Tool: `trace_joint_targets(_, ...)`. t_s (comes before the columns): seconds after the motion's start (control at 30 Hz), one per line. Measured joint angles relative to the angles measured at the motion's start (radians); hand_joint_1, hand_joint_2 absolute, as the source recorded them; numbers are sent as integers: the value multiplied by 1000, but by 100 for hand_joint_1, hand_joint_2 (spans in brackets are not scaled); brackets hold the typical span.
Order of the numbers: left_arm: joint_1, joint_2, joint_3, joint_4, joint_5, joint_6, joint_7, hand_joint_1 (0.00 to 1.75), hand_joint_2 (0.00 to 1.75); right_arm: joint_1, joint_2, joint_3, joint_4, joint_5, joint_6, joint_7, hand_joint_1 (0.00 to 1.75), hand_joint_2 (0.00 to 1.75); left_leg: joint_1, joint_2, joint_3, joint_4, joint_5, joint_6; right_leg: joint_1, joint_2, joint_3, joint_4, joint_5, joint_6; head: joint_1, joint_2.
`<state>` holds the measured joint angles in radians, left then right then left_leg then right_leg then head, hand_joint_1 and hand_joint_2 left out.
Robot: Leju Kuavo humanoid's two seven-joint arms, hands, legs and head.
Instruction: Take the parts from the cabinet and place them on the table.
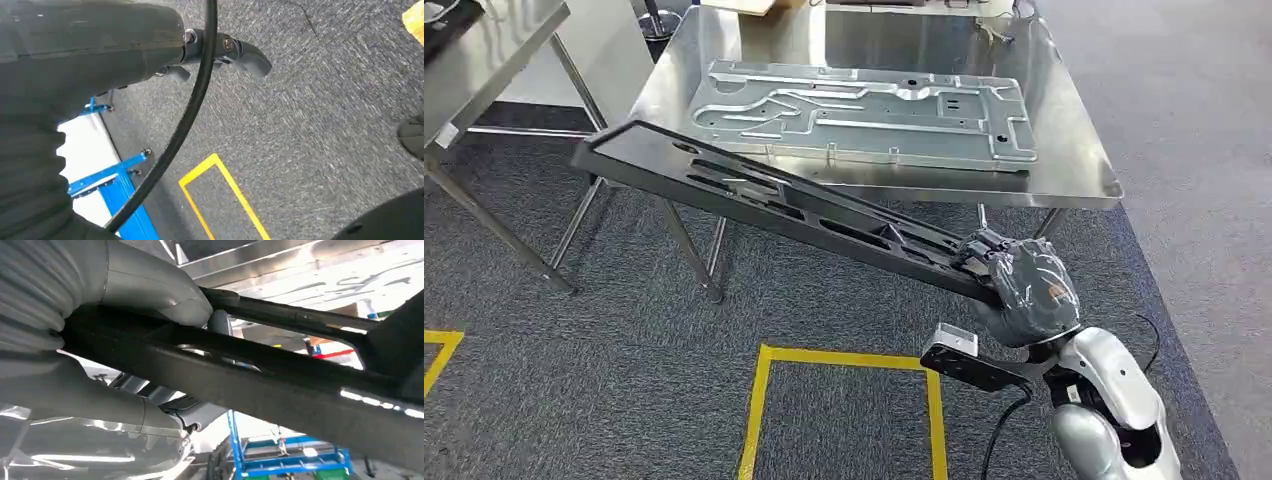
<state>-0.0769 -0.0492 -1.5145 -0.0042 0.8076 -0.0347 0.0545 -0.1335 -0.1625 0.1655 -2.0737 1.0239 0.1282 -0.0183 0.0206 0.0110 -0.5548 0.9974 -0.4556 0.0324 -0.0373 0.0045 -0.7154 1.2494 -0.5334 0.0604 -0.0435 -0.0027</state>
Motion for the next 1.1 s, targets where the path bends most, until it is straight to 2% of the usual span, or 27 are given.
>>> trace_joint_targets(0.07, 0, -1, 0, 0, 3, -2, 0, 0, 175, -1, 0, 2, 3, 0, 2, 0, 175, 175, 11, 0, 4, 12, -12, -18, -12, -12, 86, -167, 89, 14, 0, 0)
trace_joint_targets(0.1, 0, 1, 0, 1, 7, -2, 1, 0, 175, -4, 0, 3, 5, 0, 2, 0, 175, 175, 10, 0, 2, 21, -21, -30, -15, -23, 113, -224, 83, 22, 0, 0)
trace_joint_targets(0.13, -1, 3, 0, 0, 8, -2, 2, 0, 175, -5, 1, 5, 7, 0, 4, 0, 175, 175, 4, -1, -2, 31, -28, -42, -5, -11, 110, -225, 80, 6, -1, 0)
trace_joint_targets(0.17, 0, 3, 0, 1, 9, -2, 2, 0, 175, -5, 1, 6, 7, 0, 4, 0, 175, 175, 2, -1, -1, 26, -28, -48, -5, -8, 107, -220, 78, -8, 0, 0)
trace_joint_targets(0.27, 0, 2, -1, 0, 9, -2, 2, 0, 175, -6, -2, 8, 9, 1, 5, 2, 175, 175, 12, 2, 7, 19, -35, -66, -2, -1, 111, -220, 73, -35, -1, 0)
trace_joint_targets(0.3, 0, 2, -2, 0, 9, -3, 2, 0, 175, -6, -2, 8, 9, 1, 5, 2, 175, 175, 14, -1, 4, 43, -48, -67, -2, -2, 116, -222, 69, -45, 0, 0)
trace_joint_targets(0.33, 0, 2, -2, 0, 9, -3, 2, 0, 175, -7, -3, 8, 9, 1, 5, 2, 175, 175, 13, -1, -21, 97, -76, -65, 1, -2, 120, -221, 65, -51, -1, 0)
trace_joint_targets(0.4, 1, 1, -2, 0, 9, -3, 2, 0, 175, -7, -3, 9, 10, 1, 5, 2, 175, 175, 8, -2, -111, 266, -147, -61, 11, -2, 127, -221, 58, -63, 0, 0)
trace_joint_targets(0.43, 1, 1, -2, 0, 9, -3, 2, 0, 175, -6, -3, 10, 12, 1, 5, 2, 175, 175, 7, -2, -151, 331, -162, -58, 17, 0, 130, -221, 54, -68, -1, 0)
trace_joint_targets(0.47, 4, 1, -2, 0, 9, -3, 2, 0, 175, -6, -3, 10, 13, 1, 5, 2, 175, 175, 5, -2, -169, 348, -150, -53, 22, 3, 136, -221, 50, -69, 0, 0)
trace_joint_targets(0.5, 5, 1, -2, 0, 9, -3, 2, 0, 175, -6, -3, 10, 15, 1, 6, 2, 175, 175, 1, -2, -163, 319, -116, -46, 26, 6, 143, -221, 45, -71, 0, 0)
trace_joint_targets(0.57, 5, 1, -2, 0, 9, -3, 2, 0, 175, -7, -3, 10, 16, 1, 7, 2, 175, 175, -10, -5, -105, 167, -11, -23, 34, 11, 163, -221, 33, -71, 0, 0)
trace_joint_targets(0.6, 5, 2, -2, 0, 10, -3, 2, 0, 175, -8, -3, 10, 16, 1, 8, 1, 175, 175, -18, -11, -76, 89, 26, -8, 35, 11, 171, -221, 26, -70, 0, 0)
trace_joint_targets(0.63, 6, 5, -2, 0, 10, -3, 2, 0, 175, -9, -3, 10, 16, 1, 8, 1, 175, 175, -21, -15, -63, 76, 7, 1, 41, 11, 170, -221, 20, -64, 0, 0)
trace_joint_targets(0.67, 4, 2, -2, 0, 10, -3, 0, 0, 175, -12, -3, 11, 17, 1, 9, 1, 175, 175, -24, -13, -53, 55, 1, -2, 35, 16, 168, -221, 20, -59, -1, 0)
trace_joint_targets(0.73, 5, 3, -2, 0, 10, -3, 0, 0, 175, -11, -3, 13, 19, 3, 9, 3, 175, 175, -27, -13, -53, 41, 2, 6, 33, 13, 173, -216, 35, -43, 0, 0)
trace_joint_targets(0.8, 7, 1, -2, 0, 10, -3, 0, 0, 175, -14, -2, 14, 19, 3, 9, 3, 175, 175, -19, -13, -18, 18, 4, 12, 28, 7, 174, -198, 26, -36, 1, 0)
trace_joint_targets(0.83, 6, 1, -2, 0, 10, -3, 0, 0, 175, -18, -1, 15, 19, 3, 9, 3, 175, 175, -18, -13, -10, 15, 2, 17, 28, 6, 157, -160, 7, -31, 0, 0)
trace_joint_targets(0.87, 5, 2, -2, 0, 10, -2, 0, 0, 175, -21, -1, 15, 19, 3, 9, 3, 175, 175, -18, -12, -7, 14, -2, 21, 26, 6, 116, -93, -26, -24, 1, 0)
trace_joint_targets(0.93, 4, 2, -2, 0, 11, -2, 0, 0, 175, -20, 0, 16, 21, 3, 9, 3, 175, 175, -19, -12, -2, 15, -9, 21, 21, 5, 32, 28, -71, -17, 0, 0)
trace_joint_targets(0.97, 4, 2, -2, 0, 12, -2, 0, 0, 175, -20, 0, 18, 24, 4, 10, 3, 175, 175, -18, -13, 2, 16, -14, 21, 20, 4, 6, 51, -67, -17, 1, 0)
trace_joint_targets(1.0, 6, 1, -2, 0, 12, -2, 0, 0, 175, -20, 0, 19, 25, 8, 10, 3, 175, 175, -18, -13, 8, 17, -19, 19, 17, 2, 3, 32, -39, -14, 0, 0)
trace_joint_targets(1.03, 7, 0, -2, 0, 13, -2, 0, 0, 175, -20, 0, 20, 26, 13, 12, 4, 175, 175, -17, -13, 16, 18, -26, 17, 15, 0, 18, -21, 6, -16, 0, 0)
trace_joint_targets(1.1, 7, -1, -2, 0, 17, -3, 0, 0, 175, -21, 0, 24, 27, 37, 13, 5, 175, 175, -16, -13, 37, 19, -42, 9, 14, -7, 83, -185, 116, -17, 0, 0)
